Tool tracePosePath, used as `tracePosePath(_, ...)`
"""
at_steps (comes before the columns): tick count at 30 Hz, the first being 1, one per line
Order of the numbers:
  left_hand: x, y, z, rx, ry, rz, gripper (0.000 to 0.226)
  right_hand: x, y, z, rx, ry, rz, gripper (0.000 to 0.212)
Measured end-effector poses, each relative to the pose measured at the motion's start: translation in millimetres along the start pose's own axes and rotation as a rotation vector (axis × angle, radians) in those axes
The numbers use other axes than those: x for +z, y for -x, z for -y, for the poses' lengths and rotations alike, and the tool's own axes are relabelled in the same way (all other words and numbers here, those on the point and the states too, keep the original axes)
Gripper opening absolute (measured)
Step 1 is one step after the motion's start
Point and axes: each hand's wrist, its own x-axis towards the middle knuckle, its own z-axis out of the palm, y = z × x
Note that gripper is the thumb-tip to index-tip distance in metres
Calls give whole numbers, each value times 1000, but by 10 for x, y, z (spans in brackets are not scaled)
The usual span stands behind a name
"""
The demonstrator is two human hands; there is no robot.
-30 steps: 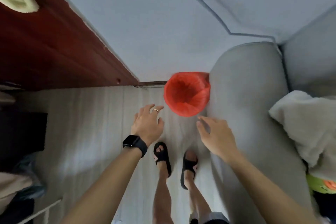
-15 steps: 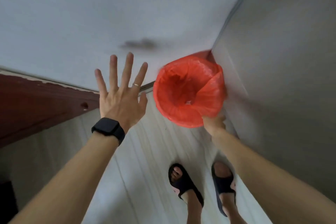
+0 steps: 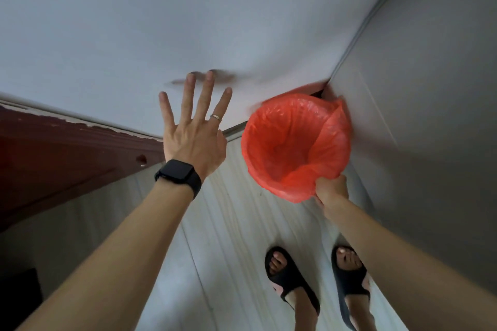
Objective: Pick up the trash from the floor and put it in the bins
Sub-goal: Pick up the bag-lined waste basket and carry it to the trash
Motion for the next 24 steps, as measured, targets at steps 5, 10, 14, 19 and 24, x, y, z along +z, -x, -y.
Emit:
tracePosePath(5,-374,201,16,-69,47,197,74,-581,945,132,-217,386,55,45)
tracePosePath(10,-1273,578,156,-271,294,319,66,-1239,1769,341,-502,605,126,36)
tracePosePath(14,-2207,1175,370,-518,572,310,63,-1800,2672,694,-679,744,235,24)
tracePosePath(19,-3248,2289,718,-956,796,211,61,-2342,3907,1029,-959,874,393,33)
tracePosePath(24,-3956,3650,614,-1254,831,27,54,-2667,4839,1070,-1202,1021,545,32)
